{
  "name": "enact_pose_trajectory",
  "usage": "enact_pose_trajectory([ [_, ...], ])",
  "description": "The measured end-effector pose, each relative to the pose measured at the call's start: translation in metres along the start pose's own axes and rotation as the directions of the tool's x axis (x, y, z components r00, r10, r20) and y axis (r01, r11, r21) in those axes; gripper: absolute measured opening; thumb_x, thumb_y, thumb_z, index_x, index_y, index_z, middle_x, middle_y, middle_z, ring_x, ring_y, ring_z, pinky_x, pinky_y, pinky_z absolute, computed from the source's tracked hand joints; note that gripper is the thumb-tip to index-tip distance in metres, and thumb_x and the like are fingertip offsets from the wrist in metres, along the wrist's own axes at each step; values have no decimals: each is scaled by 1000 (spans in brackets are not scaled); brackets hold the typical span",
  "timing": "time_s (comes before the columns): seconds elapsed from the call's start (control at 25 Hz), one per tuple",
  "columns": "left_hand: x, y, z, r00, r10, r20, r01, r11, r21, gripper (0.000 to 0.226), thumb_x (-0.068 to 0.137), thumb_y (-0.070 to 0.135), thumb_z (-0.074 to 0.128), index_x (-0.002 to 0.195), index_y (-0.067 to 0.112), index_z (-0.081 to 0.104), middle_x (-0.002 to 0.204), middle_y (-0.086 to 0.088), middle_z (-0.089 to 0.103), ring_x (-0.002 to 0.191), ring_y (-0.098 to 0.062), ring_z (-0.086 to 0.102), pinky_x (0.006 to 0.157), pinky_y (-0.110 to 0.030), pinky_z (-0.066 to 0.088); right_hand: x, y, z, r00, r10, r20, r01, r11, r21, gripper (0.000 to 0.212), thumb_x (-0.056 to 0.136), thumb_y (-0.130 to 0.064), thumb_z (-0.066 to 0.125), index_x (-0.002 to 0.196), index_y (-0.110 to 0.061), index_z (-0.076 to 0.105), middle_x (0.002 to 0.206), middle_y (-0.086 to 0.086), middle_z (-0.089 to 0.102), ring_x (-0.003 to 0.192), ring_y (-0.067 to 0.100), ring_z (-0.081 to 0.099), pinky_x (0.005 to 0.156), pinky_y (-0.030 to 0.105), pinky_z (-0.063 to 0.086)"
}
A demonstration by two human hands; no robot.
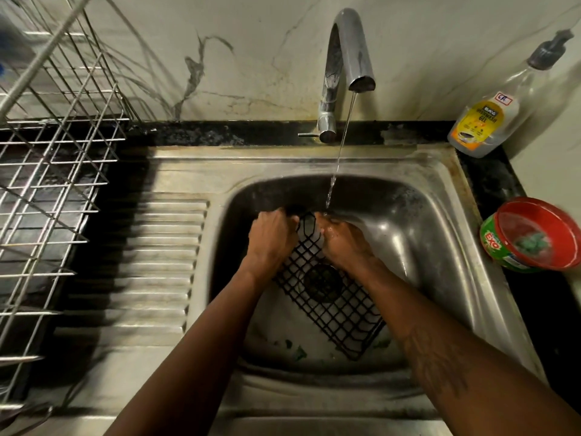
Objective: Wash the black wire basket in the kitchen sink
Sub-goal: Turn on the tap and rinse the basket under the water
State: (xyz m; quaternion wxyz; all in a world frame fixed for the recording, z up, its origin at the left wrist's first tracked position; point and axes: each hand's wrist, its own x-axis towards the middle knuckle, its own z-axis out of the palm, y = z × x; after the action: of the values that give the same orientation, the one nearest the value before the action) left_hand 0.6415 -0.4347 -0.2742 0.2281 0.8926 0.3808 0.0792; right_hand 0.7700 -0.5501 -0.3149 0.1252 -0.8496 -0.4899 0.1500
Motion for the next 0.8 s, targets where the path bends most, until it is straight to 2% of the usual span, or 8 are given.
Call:
enact_pose_trajectory([
  [0.08,-2,-4,7,988,-11,155,14,1000,-19,23,100,21,57,78,19,60,77,5,58,72,-14,63,60,-19,43,5,3,-2,997,-82,-4,81,996,-27,62,92,-10,60,148,-32,47,125,5,69,104,26,68,90,39,58],
  [0.16,-11,-10,17,973,-90,214,109,991,-80,32,99,18,58,67,18,56,68,3,60,61,-13,63,49,-15,43,10,2,-4,997,-75,23,76,997,-11,46,98,-21,58,141,-36,54,113,4,72,92,22,68,84,38,58],
  [0.28,-17,-4,29,937,-294,190,342,887,-310,35,96,28,62,69,6,65,60,-7,68,47,-19,65,43,-27,54,21,-13,-4,990,-94,101,94,996,6,32,102,-41,46,129,-36,63,118,7,71,102,29,67,92,47,55],
  [0.44,-10,1,29,771,-587,245,616,592,-519,31,94,31,63,79,3,68,63,-10,65,46,-20,60,38,-23,47,28,-20,-2,983,-159,87,157,987,20,29,103,-23,52,122,-41,64,101,-3,70,84,19,67,76,38,59],
  [0.52,-9,-10,28,727,-616,304,667,528,-526,26,95,28,60,89,4,70,71,-9,65,53,-19,59,44,-25,46,26,-1,-9,980,-108,170,98,993,71,27,105,-29,49,127,-36,64,93,-5,67,77,13,64,68,29,53],
  [0.6,-10,-21,23,698,-633,334,695,487,-529,24,96,26,58,95,5,69,76,-8,63,54,-16,54,46,-27,43,19,27,-18,975,-39,217,17,995,98,31,105,-39,49,132,-33,64,104,-3,72,81,12,66,70,27,52],
  [0.68,-9,-30,19,696,-640,326,695,485,-531,24,96,27,57,96,5,67,75,-7,62,52,-15,52,45,-26,42,12,46,-23,979,15,204,-32,996,84,32,105,-42,47,131,-34,63,120,-1,72,98,17,67,86,37,56],
  [0.8,-5,-30,17,705,-641,304,673,467,-574,24,95,28,55,91,6,65,70,-5,56,54,-16,51,49,-27,41,20,27,-21,971,-30,237,25,999,23,30,108,-35,40,130,-30,60,113,7,69,95,22,65,87,43,55],
])
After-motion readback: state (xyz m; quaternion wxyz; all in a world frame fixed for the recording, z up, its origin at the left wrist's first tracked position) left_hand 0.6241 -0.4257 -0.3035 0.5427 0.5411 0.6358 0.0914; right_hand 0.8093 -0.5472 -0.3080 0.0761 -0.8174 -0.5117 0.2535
